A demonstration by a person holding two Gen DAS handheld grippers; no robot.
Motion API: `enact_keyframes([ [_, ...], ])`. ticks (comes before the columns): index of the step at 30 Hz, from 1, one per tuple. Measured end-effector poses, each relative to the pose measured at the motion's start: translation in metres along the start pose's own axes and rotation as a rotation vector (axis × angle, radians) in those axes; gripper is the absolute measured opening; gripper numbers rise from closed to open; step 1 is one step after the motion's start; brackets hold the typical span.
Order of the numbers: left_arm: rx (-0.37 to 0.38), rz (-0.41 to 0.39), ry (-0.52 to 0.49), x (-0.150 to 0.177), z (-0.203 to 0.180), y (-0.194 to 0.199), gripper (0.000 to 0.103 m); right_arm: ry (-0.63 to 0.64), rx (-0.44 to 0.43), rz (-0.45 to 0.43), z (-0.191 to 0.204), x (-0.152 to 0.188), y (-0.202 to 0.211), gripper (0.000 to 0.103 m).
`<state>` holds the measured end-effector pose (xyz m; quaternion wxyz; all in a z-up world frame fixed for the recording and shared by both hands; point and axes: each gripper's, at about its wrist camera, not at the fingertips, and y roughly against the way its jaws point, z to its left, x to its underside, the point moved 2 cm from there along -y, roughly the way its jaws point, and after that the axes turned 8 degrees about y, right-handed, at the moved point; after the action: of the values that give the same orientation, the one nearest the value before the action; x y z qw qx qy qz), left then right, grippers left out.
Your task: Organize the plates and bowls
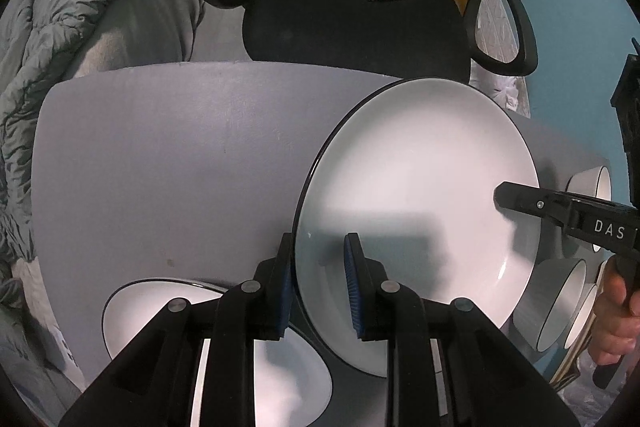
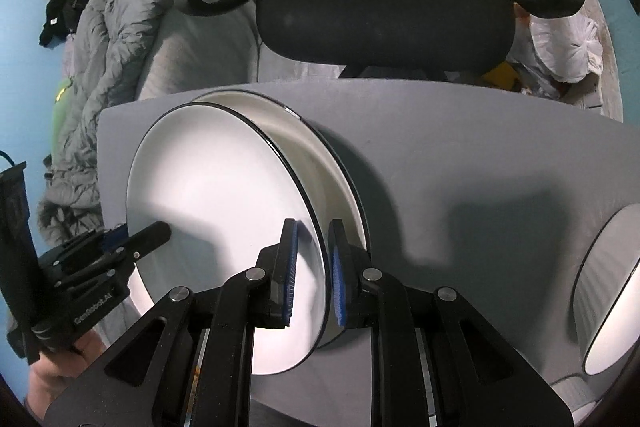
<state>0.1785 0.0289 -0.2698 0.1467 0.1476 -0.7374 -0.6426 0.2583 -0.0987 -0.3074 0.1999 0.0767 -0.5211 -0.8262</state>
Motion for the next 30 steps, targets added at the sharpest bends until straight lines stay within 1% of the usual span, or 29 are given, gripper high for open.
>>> enact_keyframes([
  [3,-0.003,0.007,0.000,-0.001,0.001,0.000,0.023,-0.013,0.001,0.001,-0.001,-0.003,0.001,0.016],
  [6,-0.004,0.011,-0.022,-0.003,-0.003,-0.002,0.023,-0.026,0.011,0.013,0.001,-0.004,0.001,0.020],
  [8,-0.008,0.010,-0.033,-0.003,-0.006,-0.002,0.023,-0.043,0.015,0.022,0.000,-0.006,0.003,0.030],
  [10,-0.019,0.005,-0.043,-0.004,-0.008,-0.001,0.023,-0.065,-0.008,0.045,-0.001,-0.007,0.002,0.034],
  [15,-0.018,0.003,-0.025,-0.006,-0.005,0.000,0.024,-0.081,0.024,0.098,0.002,-0.007,0.000,0.035],
  [19,-0.023,0.000,-0.025,-0.006,-0.003,0.001,0.025,-0.093,0.049,0.133,0.005,-0.007,-0.002,0.041],
  [21,-0.020,0.001,-0.020,-0.006,-0.001,0.001,0.027,-0.102,0.048,0.141,0.005,-0.007,-0.002,0.044],
  [23,-0.020,-0.002,-0.008,-0.006,0.001,0.001,0.034,-0.104,0.051,0.145,0.007,-0.007,-0.001,0.047],
  [25,-0.016,-0.009,0.002,-0.005,0.002,0.003,0.037,-0.100,0.063,0.151,0.008,-0.007,-0.001,0.048],
  [27,-0.010,-0.014,0.004,-0.003,0.002,0.004,0.038,-0.095,0.073,0.152,0.010,-0.006,0.000,0.050],
  [30,-0.006,-0.013,0.004,-0.001,0.000,0.005,0.041,-0.094,0.073,0.160,0.013,-0.005,-0.001,0.058],
])
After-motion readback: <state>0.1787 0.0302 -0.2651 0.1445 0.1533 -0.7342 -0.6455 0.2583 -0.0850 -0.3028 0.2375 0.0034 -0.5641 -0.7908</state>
